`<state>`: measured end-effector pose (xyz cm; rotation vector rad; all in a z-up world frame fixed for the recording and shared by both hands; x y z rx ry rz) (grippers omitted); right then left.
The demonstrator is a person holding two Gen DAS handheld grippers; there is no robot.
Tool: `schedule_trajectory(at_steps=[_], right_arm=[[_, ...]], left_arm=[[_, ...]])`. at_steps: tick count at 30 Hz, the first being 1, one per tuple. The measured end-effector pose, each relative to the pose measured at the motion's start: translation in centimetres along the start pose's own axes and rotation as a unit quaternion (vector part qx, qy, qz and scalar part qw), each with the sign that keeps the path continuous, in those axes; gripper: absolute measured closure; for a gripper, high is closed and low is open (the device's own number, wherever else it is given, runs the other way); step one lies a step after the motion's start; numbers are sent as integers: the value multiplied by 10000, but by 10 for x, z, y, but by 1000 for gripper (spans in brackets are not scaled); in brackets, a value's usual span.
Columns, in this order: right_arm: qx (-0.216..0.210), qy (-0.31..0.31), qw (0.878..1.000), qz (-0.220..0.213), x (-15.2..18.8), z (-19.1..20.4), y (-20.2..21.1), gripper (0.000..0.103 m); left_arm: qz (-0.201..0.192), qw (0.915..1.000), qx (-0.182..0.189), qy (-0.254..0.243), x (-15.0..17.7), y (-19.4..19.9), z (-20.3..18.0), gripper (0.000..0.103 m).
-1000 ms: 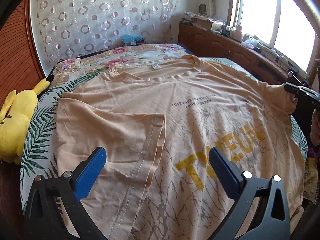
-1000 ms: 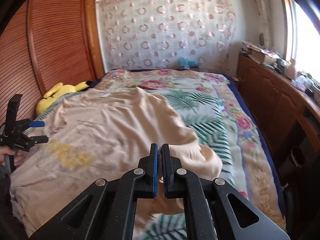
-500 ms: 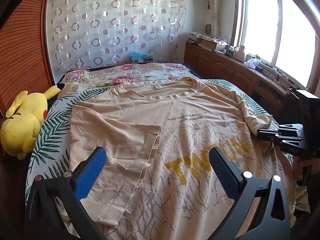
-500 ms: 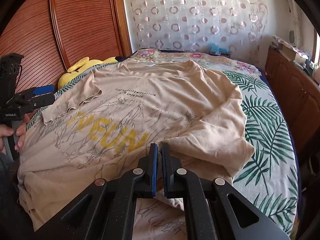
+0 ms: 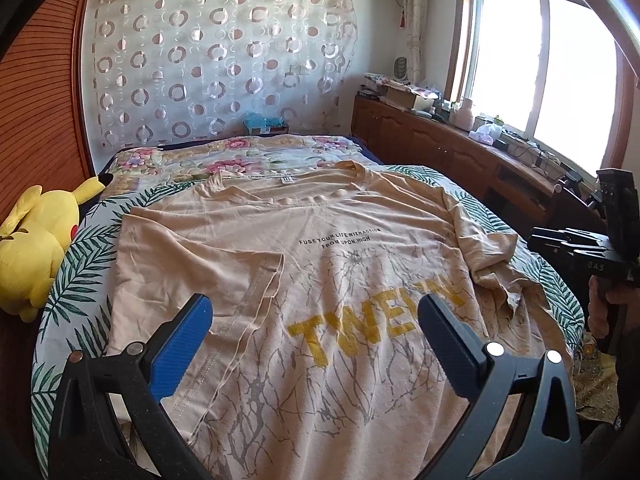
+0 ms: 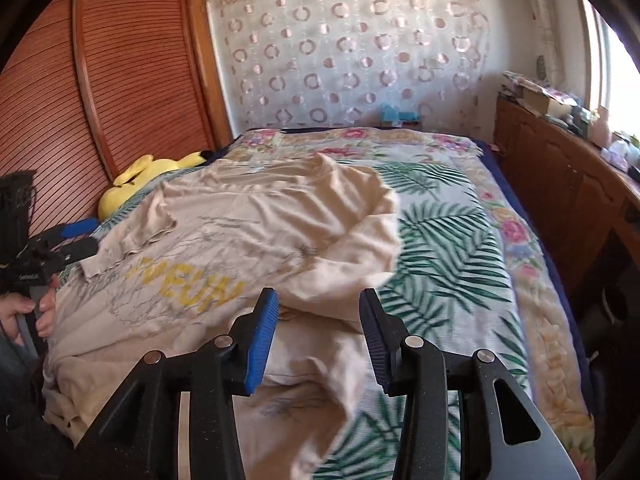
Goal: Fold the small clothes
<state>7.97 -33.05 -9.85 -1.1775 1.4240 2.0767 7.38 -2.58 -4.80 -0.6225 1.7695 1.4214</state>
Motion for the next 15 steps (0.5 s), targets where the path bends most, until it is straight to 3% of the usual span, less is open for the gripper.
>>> schedule_trajectory(at_steps=[7, 11, 15], right_arm=[[-43, -185, 9991, 374, 1, -13, -33, 59], [-296, -119, 9985, 442, -9, -4, -44, 96], [-540, 193, 9981, 244, -31, 9, -38, 100]], left_arm=[[46, 9999, 114, -80, 3, -2, -10, 0], [69, 9999, 107, -93, 5, -2, -10, 0], [44, 9999, 96, -13, 5, 0, -5, 0]])
Point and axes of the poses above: each gripper's, at about its wrist camera, not at the fingertips, and y roughly against the way its jaws point, z to its left, x to its underside, the point moved 1 cm from there along -y, roughly the way its jaws point, and after that the axes turned 3 degrees about -x, right-handed, at the moved point
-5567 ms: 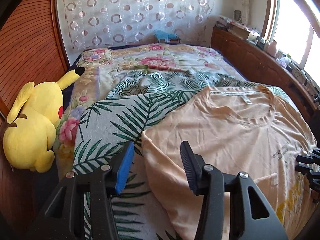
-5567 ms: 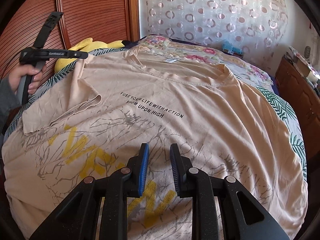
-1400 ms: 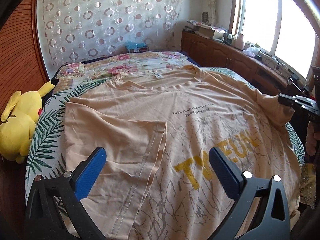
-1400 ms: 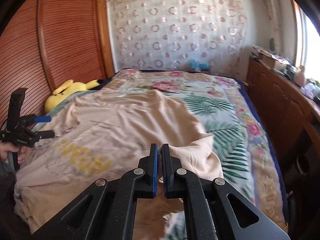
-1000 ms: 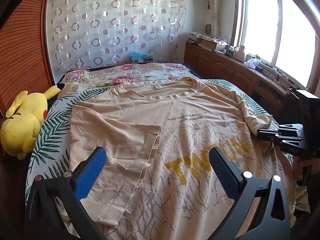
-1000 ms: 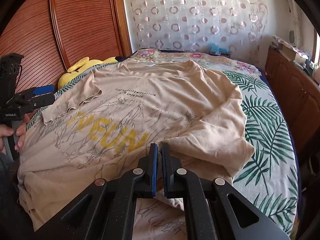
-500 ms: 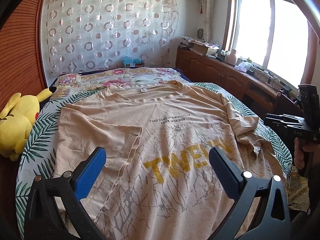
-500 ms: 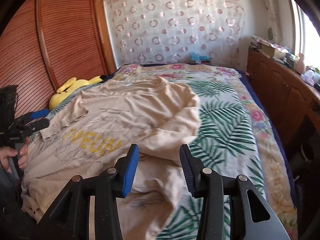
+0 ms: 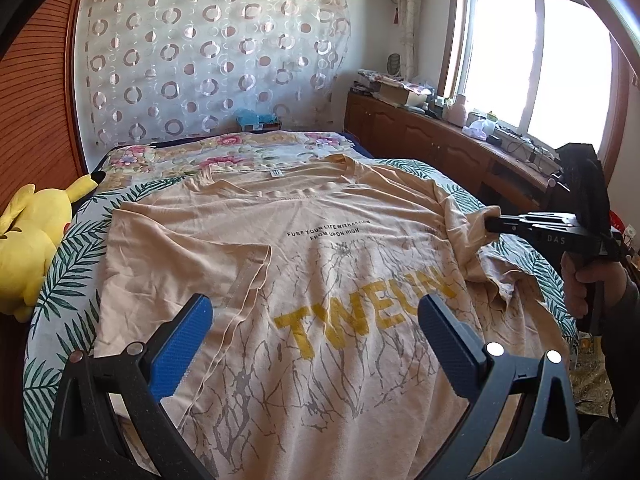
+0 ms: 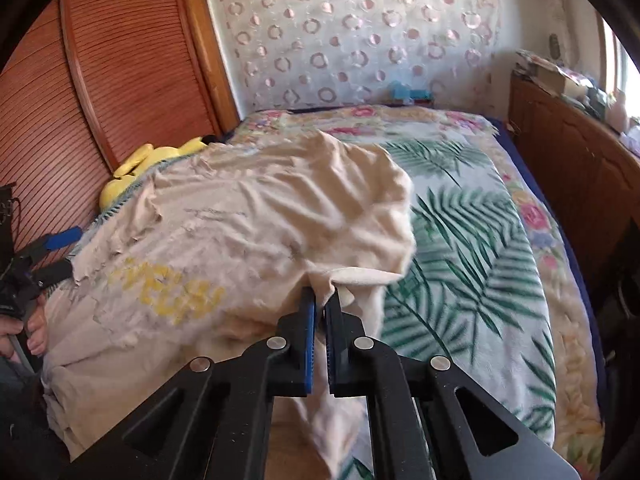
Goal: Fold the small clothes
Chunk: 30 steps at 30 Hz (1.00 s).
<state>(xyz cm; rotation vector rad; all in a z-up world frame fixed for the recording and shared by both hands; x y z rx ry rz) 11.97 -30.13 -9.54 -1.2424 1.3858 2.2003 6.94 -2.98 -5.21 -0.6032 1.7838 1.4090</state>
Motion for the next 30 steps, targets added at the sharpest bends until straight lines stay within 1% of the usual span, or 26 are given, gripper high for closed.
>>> schedule_trajectory(at_steps=[4, 7, 9, 11, 13, 15, 16, 17, 20, 23, 24, 27, 30], right_arm=[[-93, 422, 9990, -104, -29, 24, -5, 100], [-220, 647, 9976, -86, -43, 40, -15, 100], [-389, 808, 9960, 47, -47, 54, -29, 100], [-453, 941, 9943, 196, -49, 63, -44, 100], [-482, 955, 9939, 281, -51, 64, -56, 100], [-499, 844, 9949, 230, -52, 57, -56, 92], [-456, 762, 9959, 173, -53, 51, -54, 82], [-388, 650, 9971, 116, -52, 44, -52, 74], [-136, 407, 9991, 55, -49, 16, -49, 72], [348, 380, 9985, 157, -39, -6, -48, 72], [451, 345, 9981, 227, -36, -13, -49, 72], [627, 267, 9966, 457, -30, -25, -60, 72], [746, 233, 9949, 631, -33, -37, -76, 72]], left_arm=[[-11, 10000, -14, 83, 1, 1, 5, 0], [-19, 9999, -30, 131, 4, 2, 9, 0], [-12, 9999, -31, 165, 4, 2, 11, 0], [3, 9998, -37, 192, 5, 1, 13, 0], [1, 9998, -48, 208, 5, 2, 14, 0], [-6, 9997, -49, 225, 6, 3, 15, 0], [-7, 9997, -49, 229, 6, 4, 16, 0], [-9, 9997, -57, 231, 6, 4, 16, 0], [-20, 9997, -63, 237, 5, 4, 16, 0], [-35, 9997, -57, 238, 4, 5, 15, 0], [-39, 9997, -53, 235, 4, 5, 15, 0], [-42, 9997, -44, 218, 3, 4, 14, 0], [-31, 9998, -37, 193, 3, 4, 12, 0]])
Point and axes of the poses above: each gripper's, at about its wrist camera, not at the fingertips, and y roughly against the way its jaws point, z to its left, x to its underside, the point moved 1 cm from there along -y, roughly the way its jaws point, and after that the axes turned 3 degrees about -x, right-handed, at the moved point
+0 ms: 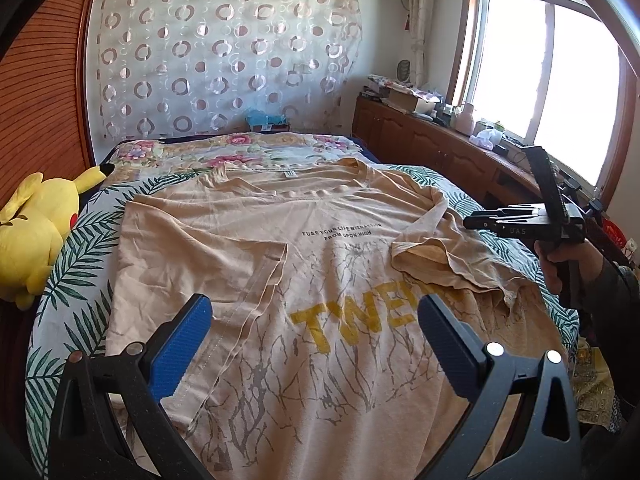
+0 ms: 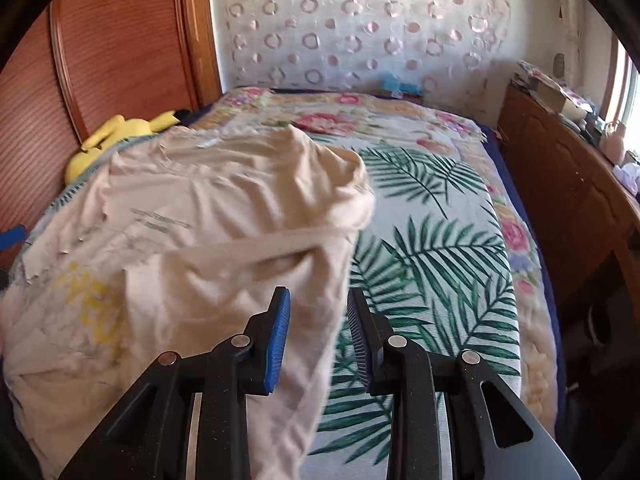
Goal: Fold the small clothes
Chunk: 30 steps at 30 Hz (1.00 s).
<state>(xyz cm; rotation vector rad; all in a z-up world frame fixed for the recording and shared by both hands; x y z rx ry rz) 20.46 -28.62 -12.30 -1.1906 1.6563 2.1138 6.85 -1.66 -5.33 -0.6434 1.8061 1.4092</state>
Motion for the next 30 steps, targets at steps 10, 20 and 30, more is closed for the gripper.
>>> schedule_trajectory(at_steps=[10, 20, 30], right_arm=[[29, -289, 9994, 188, -56, -17, -51, 73], [-202, 188, 9974, -671, -86, 4, -48, 98], [99, 241, 9991, -340, -56, 11, -15, 96]], left_arm=[[54, 10000, -1, -8, 2, -1, 1, 0], [105, 9999, -7, 47, 6, -3, 5, 0], [75, 9999, -50, 84, 6, 0, 8, 0]])
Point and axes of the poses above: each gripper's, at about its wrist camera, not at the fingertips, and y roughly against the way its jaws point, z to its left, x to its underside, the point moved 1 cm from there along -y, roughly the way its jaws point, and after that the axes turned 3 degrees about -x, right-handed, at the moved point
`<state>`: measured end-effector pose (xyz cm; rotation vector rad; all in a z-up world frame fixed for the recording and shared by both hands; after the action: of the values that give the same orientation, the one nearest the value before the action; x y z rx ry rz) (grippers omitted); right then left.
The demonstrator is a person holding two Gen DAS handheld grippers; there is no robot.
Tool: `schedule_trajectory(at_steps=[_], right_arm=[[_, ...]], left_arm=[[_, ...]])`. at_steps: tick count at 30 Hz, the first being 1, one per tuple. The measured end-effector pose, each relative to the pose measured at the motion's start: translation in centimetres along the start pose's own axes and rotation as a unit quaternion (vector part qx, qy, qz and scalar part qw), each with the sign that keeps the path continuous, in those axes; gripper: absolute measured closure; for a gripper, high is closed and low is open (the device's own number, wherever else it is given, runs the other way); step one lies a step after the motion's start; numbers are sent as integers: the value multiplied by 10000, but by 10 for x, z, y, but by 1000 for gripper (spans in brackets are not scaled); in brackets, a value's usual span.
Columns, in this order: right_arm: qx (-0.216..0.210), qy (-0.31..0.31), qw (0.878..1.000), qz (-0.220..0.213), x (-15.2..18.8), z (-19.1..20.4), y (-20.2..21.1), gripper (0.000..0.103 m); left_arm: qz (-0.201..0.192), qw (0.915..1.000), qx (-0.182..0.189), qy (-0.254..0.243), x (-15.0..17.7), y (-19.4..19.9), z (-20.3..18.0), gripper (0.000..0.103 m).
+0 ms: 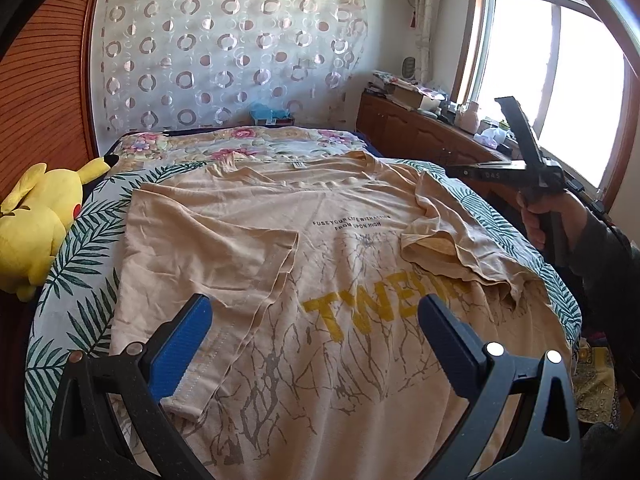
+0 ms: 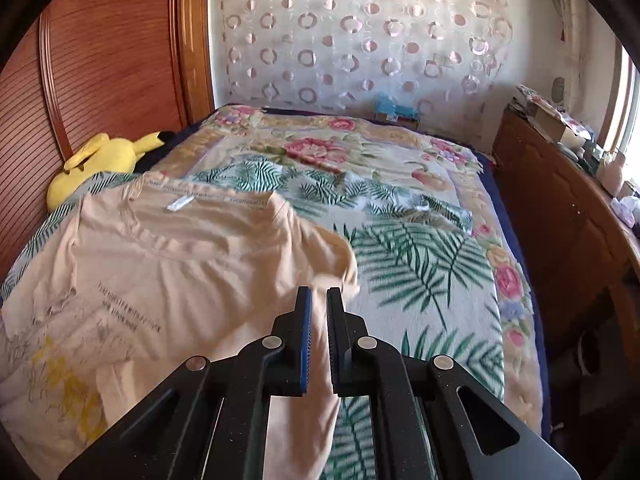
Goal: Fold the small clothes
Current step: 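Open the right gripper to release the folded side, then move the left gripper toward the shirt hem while the right gripper withdraws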
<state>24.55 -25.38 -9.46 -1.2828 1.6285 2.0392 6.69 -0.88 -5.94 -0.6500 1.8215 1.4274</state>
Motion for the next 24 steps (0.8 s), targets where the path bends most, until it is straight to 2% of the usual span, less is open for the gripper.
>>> schedule_trajectory(at_steps=[3, 4, 5, 6, 7, 13, 18, 21, 22, 23, 24], right_arm=[[-164, 153, 9997, 28, 16, 11, 29, 90], [-272, 193, 9994, 23, 26, 16, 37, 77], [-408, 207, 9990, 23, 35, 19, 47, 59], [-506, 210, 9985, 61, 44, 23, 53, 54], [-580, 209, 9980, 121, 54, 28, 58, 54], [-902, 200, 9952, 315, 97, 54, 82, 54], [-909, 454, 9941, 383, 108, 72, 87, 57], [-835, 592, 9939, 421, 111, 80, 85, 67], [-769, 652, 9939, 443, 112, 81, 83, 75], [-675, 692, 9943, 458, 112, 81, 80, 91], [-619, 691, 9947, 446, 112, 82, 78, 93]], left_arm=[[-23, 10000, -15, -19, 0, 3, 1, 0], [-28, 10000, -13, -24, 0, 3, 1, 0], [-29, 10000, -11, -24, 0, 4, 1, 0], [-17, 10000, -14, -20, 0, 3, 2, 0], [-4, 10000, -19, -20, 1, 3, 2, 0], [55, 10000, -44, -24, 4, 2, 2, 0], [79, 9999, -72, -11, 5, 1, 3, 0], [88, 9999, -83, 6, 5, 1, 6, 0], [92, 9999, -89, 10, 5, 1, 6, 0], [100, 9999, -96, 21, 5, 0, 7, 0], [109, 9999, -97, 39, 6, 0, 8, 0]])
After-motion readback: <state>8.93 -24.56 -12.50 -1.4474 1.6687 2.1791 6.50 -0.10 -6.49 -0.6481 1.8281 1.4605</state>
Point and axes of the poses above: each gripper's, at about its wrist camera, not at the fingertips, and y roughly against the way its jaws point, z to its left, x to its underside, the point moved 1 cm from there along -y, roughly the way its jaws point, and after that the axes turned 3 degrees about -x, right-handed, at the moved point
